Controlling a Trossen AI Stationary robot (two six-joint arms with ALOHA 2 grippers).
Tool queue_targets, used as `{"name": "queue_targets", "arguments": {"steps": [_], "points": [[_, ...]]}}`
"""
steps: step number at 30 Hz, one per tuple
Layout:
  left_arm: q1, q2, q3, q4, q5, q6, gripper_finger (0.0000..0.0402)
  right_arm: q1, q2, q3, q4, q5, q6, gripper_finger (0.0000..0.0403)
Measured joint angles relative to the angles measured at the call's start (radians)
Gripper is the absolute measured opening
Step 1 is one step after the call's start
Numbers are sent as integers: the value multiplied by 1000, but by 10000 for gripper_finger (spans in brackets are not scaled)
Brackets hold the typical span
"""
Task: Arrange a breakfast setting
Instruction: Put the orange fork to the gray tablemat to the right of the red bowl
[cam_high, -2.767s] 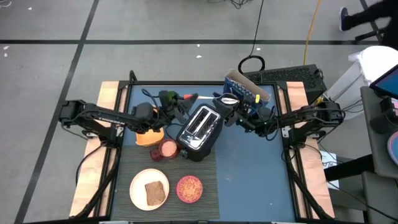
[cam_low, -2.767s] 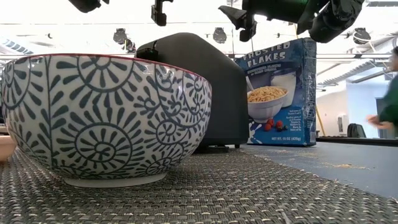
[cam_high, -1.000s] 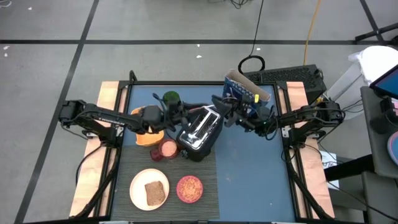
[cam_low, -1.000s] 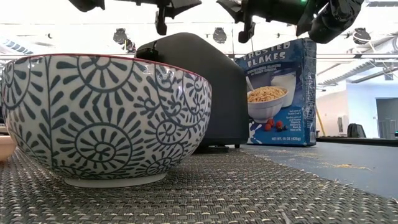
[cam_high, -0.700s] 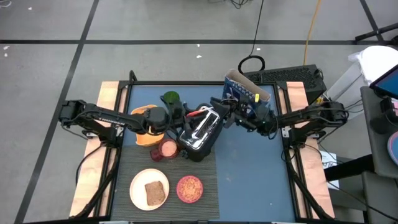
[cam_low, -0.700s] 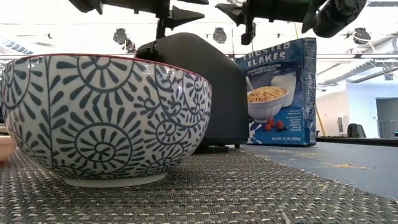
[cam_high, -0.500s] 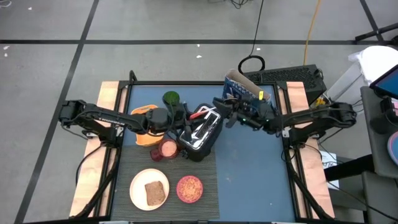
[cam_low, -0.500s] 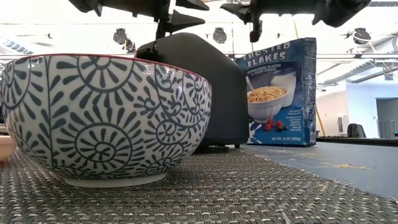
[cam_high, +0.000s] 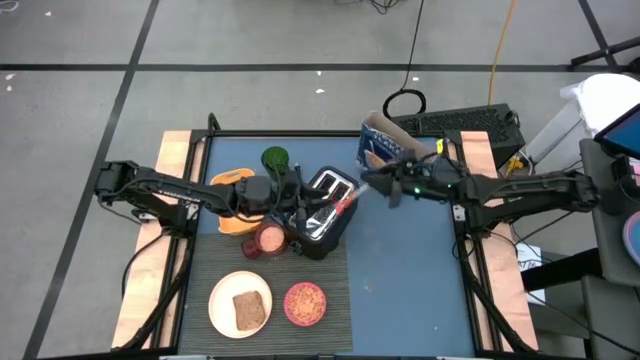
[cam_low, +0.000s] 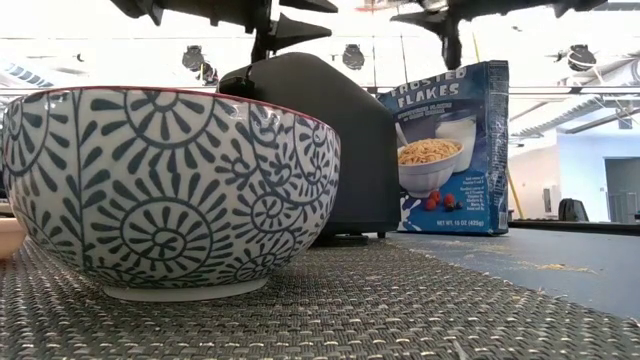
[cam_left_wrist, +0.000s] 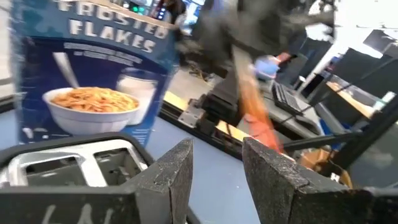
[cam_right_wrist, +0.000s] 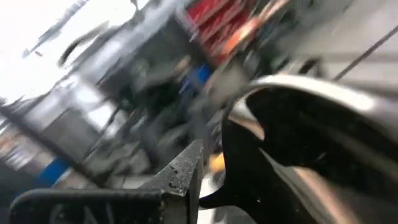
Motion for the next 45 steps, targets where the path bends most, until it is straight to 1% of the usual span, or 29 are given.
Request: {"name": "queue_targets", "arguments": {"steps": [3,4,6,10,14,21,27,34,41,45], "points": [[6,0,0,-6,4,-1,143,4,-28,0,-110,-77,78,90],[4,0,0,-8,5,-1,143,4,-31,0,-136,-86,94,90],[2,0,0,-19,16,-4,143,7,-35,0,-162,-115,117,90],[-2,0,0,-23,15,-4,143,23,-31,0,-208,-125,160,90],[-5,0,0,-27,44,-5,143,61,-8,0,-238,-186,222,90],[-4,0,0,-26,45,-4,143,163,64,0,-239,-183,324,90],[-4,0,0,-26,46,0,143,253,172,0,-230,-178,452,90],[-4,0,0,-26,46,0,143,347,346,0,-143,-183,599,90],[-4,0,0,-26,46,1,143,376,495,0,-34,-177,694,91],[-4,0,0,-27,46,1,143,383,573,0,33,-208,744,91]]}}
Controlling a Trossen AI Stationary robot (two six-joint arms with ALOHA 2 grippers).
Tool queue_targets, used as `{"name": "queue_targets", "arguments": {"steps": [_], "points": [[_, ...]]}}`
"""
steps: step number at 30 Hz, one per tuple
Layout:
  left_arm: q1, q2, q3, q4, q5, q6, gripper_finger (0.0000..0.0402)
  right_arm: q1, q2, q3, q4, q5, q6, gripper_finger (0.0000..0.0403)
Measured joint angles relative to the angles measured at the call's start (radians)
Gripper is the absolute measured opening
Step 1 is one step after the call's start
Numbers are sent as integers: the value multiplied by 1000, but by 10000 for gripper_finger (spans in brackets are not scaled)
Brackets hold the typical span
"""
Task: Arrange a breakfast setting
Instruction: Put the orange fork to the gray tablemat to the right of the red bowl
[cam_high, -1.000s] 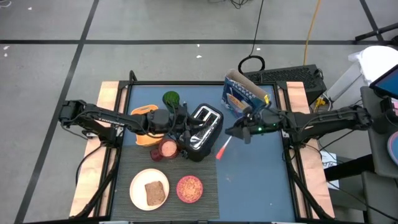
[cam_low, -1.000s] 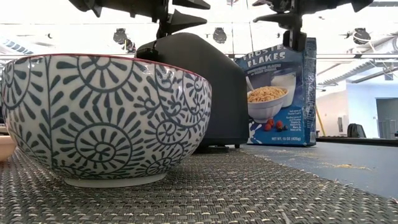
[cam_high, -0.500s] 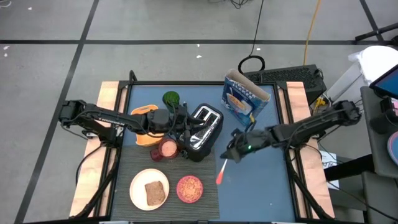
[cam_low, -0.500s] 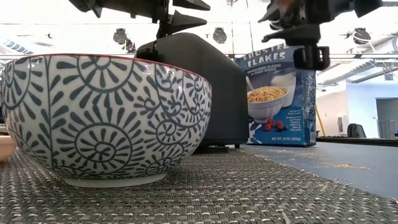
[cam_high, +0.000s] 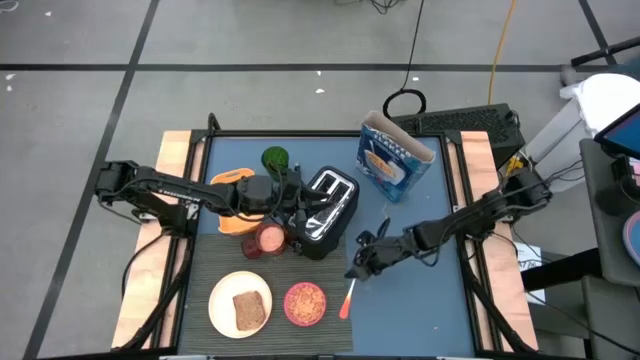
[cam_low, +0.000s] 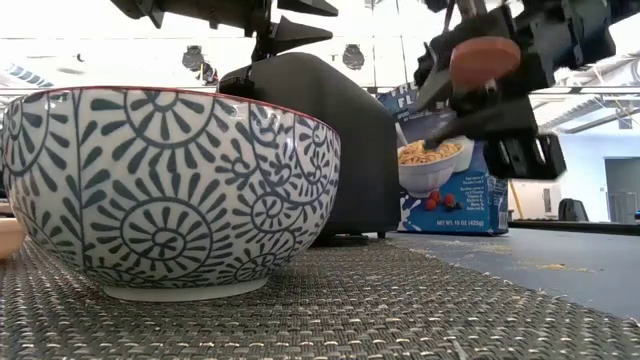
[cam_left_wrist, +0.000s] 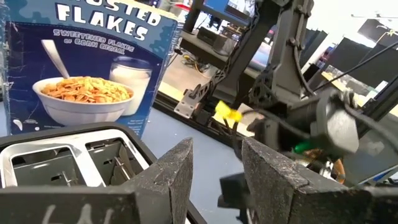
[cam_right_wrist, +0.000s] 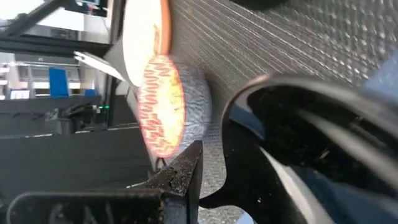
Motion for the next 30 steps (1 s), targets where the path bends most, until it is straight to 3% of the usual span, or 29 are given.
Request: {"name": "queue_targets", "arguments": {"steps": [11,19,30], "points": [[0,0,0,-51,0,9,143,59,142,68,66,-96,127,91],[0,0,0,-81,0,21,143,59,261,250,-137,-208,-20,91],[0,0,0,-101,0,23,143,27,324,257,-123,-201,-103,91]]}}
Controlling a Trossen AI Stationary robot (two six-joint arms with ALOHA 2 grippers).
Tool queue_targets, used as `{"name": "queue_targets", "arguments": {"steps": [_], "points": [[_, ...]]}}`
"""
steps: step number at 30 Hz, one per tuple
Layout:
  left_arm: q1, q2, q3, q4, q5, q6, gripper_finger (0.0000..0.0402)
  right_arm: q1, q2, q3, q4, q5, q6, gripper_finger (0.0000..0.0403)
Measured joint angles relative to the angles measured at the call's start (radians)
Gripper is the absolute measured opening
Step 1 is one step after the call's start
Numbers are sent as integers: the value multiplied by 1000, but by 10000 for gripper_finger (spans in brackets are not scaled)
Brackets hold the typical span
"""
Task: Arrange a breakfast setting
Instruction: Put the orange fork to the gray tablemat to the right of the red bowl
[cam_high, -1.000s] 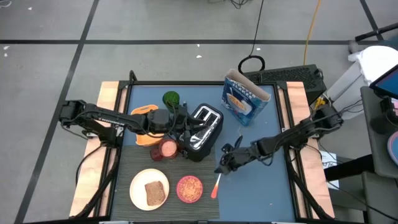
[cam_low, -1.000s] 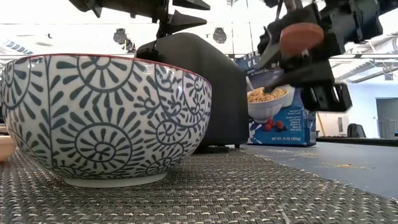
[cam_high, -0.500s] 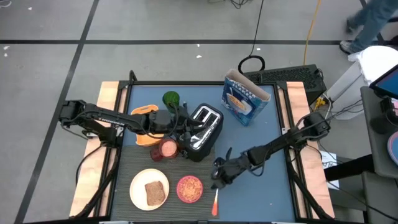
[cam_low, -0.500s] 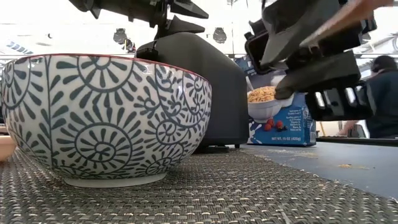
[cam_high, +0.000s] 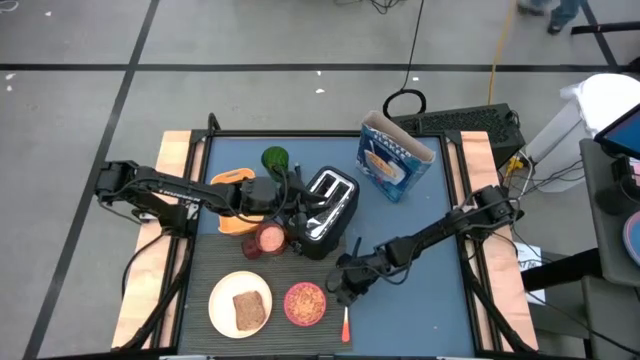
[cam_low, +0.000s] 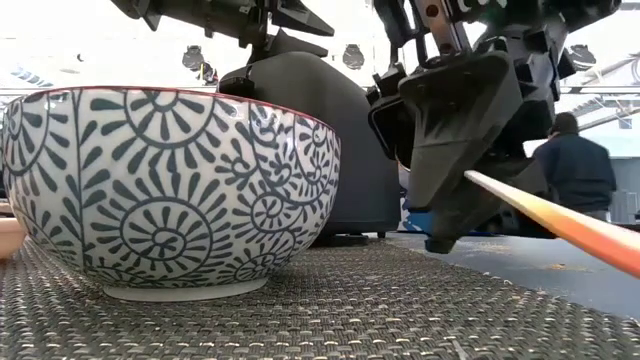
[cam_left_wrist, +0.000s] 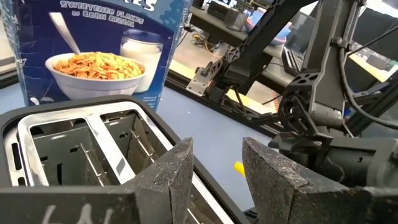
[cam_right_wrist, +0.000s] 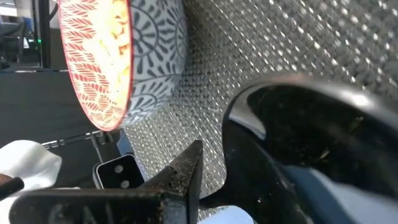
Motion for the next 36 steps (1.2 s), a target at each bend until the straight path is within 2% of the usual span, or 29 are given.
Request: {"name": "queue_targets", "arguments": {"steps": [12,22,36], "points": [[0,0,0,-2,0,8,143,-30,0,-1,0,0,-72,111],[0,0,0,-2,0,8,143,-38,0,-1,-7,-2,-134,113],[0,0,0,-2,0,7,143,-38,0,-2,-27,-2,-138,114]]}}
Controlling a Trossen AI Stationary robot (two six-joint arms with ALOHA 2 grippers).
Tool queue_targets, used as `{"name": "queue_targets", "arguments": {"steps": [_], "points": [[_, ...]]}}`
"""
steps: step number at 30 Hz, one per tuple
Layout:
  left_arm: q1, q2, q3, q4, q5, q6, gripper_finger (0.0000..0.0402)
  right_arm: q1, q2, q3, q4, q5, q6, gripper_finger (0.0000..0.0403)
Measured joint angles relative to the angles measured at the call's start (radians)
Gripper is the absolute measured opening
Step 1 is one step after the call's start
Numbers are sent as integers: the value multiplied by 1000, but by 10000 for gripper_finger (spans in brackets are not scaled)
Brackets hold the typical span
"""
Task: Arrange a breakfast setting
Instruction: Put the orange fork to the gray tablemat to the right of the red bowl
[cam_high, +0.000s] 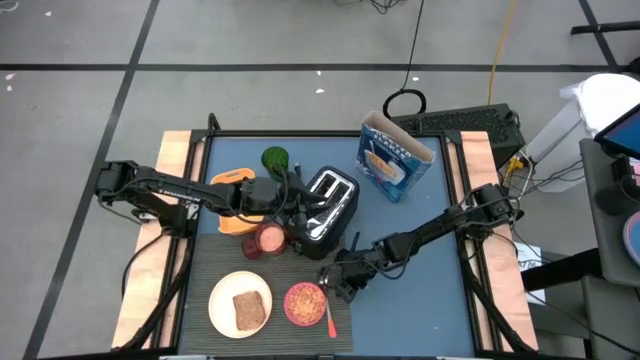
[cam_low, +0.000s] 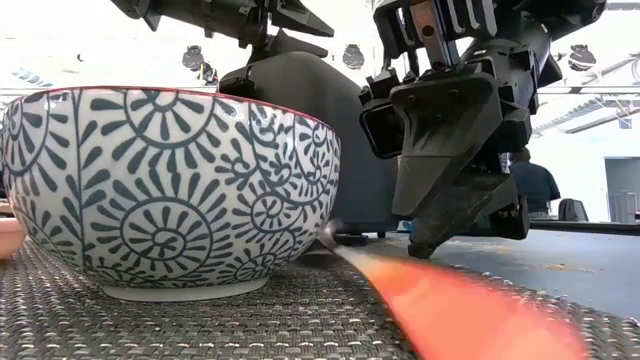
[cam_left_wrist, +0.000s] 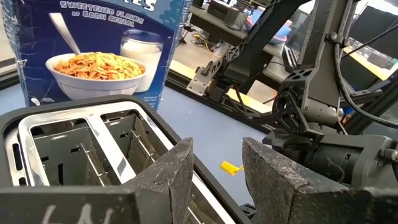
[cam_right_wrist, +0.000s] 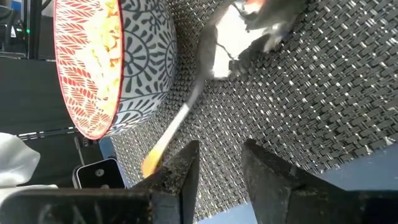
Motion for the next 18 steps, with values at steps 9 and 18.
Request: {"name": "queue_targets", "arguments": {"steps": [9,18], "points": [[0,0,0,0,0,-1,143,0,0,0,1,0,-8,114],[0,0,0,0,0,-3,143,1,0,0,43,76,-4,114]]}}
